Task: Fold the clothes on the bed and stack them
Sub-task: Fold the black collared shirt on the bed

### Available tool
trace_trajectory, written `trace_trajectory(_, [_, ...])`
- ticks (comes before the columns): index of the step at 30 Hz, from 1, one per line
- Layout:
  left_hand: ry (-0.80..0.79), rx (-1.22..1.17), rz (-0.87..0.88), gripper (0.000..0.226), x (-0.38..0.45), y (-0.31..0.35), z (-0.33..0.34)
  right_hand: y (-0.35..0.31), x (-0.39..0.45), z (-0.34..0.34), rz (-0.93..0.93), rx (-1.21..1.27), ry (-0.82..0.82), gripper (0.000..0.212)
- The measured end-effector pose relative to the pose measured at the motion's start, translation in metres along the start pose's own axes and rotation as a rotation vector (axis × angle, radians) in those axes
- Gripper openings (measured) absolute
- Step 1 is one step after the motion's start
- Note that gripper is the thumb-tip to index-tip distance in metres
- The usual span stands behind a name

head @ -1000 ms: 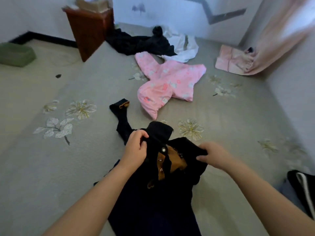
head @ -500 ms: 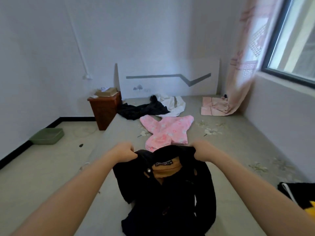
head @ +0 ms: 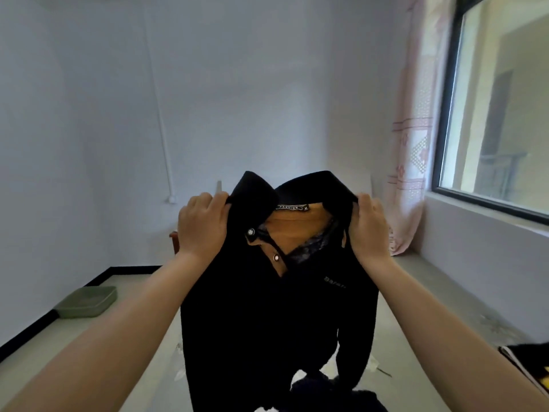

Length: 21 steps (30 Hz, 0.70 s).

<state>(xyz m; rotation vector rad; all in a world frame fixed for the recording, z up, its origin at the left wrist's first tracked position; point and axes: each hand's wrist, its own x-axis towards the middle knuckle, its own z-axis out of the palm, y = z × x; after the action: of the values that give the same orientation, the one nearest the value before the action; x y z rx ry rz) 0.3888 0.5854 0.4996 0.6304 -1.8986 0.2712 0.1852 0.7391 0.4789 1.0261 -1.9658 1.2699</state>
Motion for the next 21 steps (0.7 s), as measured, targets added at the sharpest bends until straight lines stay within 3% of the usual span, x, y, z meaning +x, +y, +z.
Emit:
trace_trajectory(4, [0.051,0.033,0.080,0.020,-0.009,-0.028,-0.047,-0.035,-0.021,-0.016,-0.203,-0.262,-0.107,0.025])
trace_trajectory(10, [0.136,0.069,0.165,0.035,-0.042,-0.076,-0.097,-0.097,-0.053,-0.029,-0.378,-0.150,-0.003,0.019])
trace_trajectory(15, [0.121,0.095,0.146,0.036,-0.053,-0.116,-0.112,-0.128,-0.058,-0.006,-0.385,-0.043,-0.056,0.020])
trace_trajectory(21, [-0.090,0.166,0.065,0.039,-0.087,-0.168,-0.066,-0.109,-0.076,0.087,-0.264,-0.090,-0.342,0.029])
